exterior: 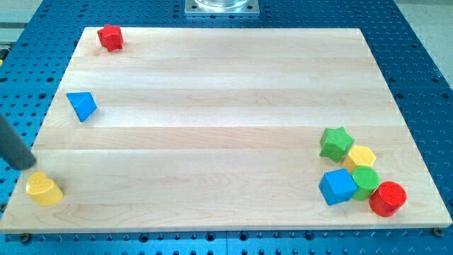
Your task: Move the heart into the green star
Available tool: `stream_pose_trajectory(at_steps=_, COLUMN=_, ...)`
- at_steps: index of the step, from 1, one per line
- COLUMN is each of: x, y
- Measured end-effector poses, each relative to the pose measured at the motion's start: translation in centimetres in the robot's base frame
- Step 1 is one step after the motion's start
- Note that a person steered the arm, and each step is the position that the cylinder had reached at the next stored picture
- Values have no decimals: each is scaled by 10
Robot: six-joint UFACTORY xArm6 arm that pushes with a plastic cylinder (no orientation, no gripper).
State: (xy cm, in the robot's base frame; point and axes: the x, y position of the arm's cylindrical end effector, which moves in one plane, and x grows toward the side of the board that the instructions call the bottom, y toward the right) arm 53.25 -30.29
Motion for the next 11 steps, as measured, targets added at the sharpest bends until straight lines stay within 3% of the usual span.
stream_pose_trajectory(at_steps=1, x=51, y=49)
stream_pose_trajectory(at_steps=2, x=42, y=130)
stream_pose_trajectory(at_steps=4, x=83, y=82)
stream_pose_trajectory(at_steps=5, x=86, y=190)
stream_pose_trajectory(at_steps=6, x=52, y=284)
stream_pose_trajectory(at_steps=7, x=70, y=198)
stream_pose_trajectory(at_steps=8, x=18, y=245)
stream_pose_trajectory(at_steps=9, x=13, y=312)
stream_pose_trajectory(at_steps=11, x=17, y=392)
